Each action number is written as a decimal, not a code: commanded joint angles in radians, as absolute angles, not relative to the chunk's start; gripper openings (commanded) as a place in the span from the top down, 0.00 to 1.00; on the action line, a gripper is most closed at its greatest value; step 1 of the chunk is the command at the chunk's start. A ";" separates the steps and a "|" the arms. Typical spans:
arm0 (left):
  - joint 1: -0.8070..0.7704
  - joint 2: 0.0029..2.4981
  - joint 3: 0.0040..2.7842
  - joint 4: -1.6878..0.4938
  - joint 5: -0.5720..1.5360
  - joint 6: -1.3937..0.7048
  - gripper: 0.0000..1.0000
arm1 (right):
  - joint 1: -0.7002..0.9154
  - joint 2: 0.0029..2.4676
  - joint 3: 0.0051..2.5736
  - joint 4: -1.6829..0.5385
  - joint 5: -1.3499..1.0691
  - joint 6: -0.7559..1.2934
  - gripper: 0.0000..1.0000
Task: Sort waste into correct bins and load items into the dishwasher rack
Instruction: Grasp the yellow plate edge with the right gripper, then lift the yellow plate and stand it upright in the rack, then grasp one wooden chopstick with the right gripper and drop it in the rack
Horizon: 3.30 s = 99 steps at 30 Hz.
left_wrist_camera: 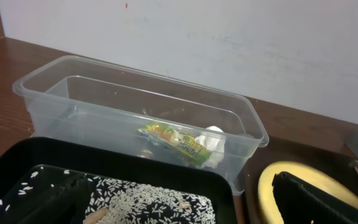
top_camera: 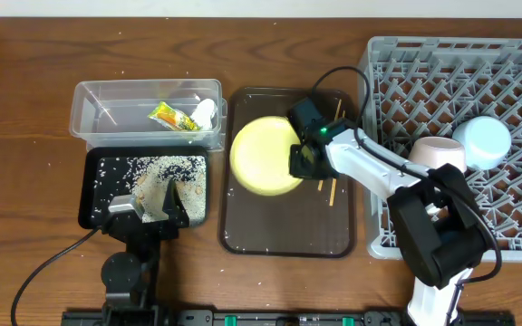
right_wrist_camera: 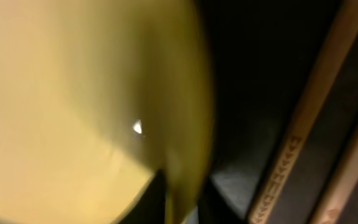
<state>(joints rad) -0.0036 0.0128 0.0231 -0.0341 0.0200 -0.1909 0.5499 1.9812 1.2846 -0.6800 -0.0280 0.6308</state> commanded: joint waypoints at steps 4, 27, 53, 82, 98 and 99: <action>0.001 0.004 0.004 -0.070 0.011 -0.203 0.04 | 0.528 1.946 1.282 -0.687 0.049 0.626 0.99; 0.001 0.004 0.004 -0.070 0.011 -0.203 0.04 | 0.124 1.438 1.282 -0.436 1.051 0.226 0.99; 0.001 0.004 0.004 -0.070 0.011 -0.203 0.04 | 0.314 1.618 1.283 -0.421 0.792 0.134 0.50; 0.001 0.004 0.004 -0.070 0.011 -0.203 0.04 | 0.468 1.995 1.275 -0.695 0.046 0.570 0.77; 0.001 0.004 0.004 -0.070 0.011 -0.203 0.04 | 0.405 1.637 1.299 -0.689 0.059 0.299 0.99; 0.001 0.004 0.004 -0.070 0.011 -0.203 0.04 | 0.388 1.600 1.299 -0.683 0.075 0.274 0.99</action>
